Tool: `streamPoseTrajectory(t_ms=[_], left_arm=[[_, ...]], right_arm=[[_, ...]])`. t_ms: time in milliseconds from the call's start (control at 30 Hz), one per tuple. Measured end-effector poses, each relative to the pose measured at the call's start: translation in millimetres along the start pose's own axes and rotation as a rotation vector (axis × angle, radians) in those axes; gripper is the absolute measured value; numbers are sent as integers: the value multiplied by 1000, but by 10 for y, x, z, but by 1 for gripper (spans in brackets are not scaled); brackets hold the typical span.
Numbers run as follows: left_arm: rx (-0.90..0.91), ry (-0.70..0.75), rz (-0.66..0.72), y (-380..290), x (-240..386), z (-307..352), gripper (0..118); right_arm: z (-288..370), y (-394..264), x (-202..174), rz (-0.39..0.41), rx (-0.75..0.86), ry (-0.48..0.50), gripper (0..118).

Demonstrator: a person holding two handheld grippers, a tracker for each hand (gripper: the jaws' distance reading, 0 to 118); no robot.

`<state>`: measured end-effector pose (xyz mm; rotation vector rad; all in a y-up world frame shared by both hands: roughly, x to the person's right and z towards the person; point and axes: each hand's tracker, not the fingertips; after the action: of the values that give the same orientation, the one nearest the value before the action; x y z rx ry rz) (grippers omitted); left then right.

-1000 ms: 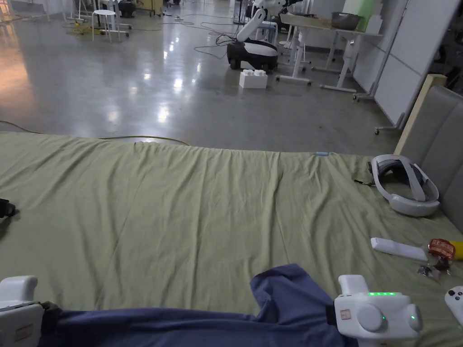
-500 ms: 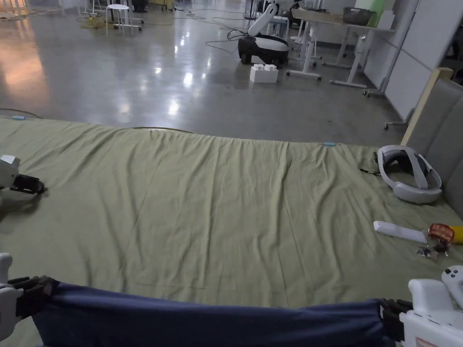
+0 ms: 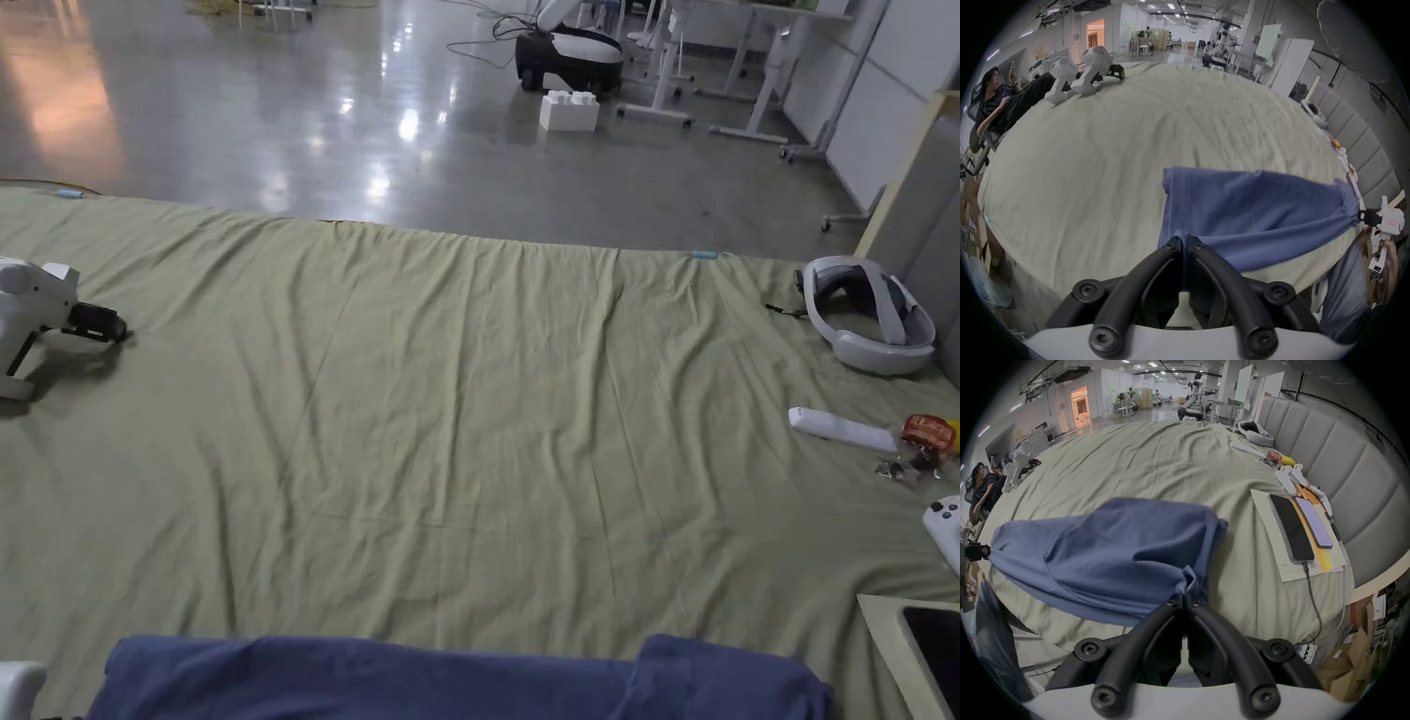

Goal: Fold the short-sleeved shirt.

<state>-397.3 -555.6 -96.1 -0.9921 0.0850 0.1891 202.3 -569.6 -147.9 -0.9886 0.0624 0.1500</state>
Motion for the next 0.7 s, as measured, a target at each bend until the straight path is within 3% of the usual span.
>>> streamPoseTrajectory(t_ms=[133,167,233,267,300,400,700], left_arm=[[-4,17,7,-12,-85,-119,11],[-4,28,11,-3,-11,-74,16],[20,63,9,49,12,-30,27],[36,82,8,84,20,-4,34],[55,87,9,107,78,75,43],[140,36,30,262,144,202,49],[506,35,-79,833,909,495,50]], right_arm=[[-63,-16,-87,23,25,-28,6],[-60,10,-113,30,19,-42,15],[-11,57,-112,36,16,-132,58],[54,81,-123,38,33,-154,73],[134,118,-135,32,71,-154,74],[360,273,-188,24,145,-157,75],[799,965,-831,-47,561,-21,74]])
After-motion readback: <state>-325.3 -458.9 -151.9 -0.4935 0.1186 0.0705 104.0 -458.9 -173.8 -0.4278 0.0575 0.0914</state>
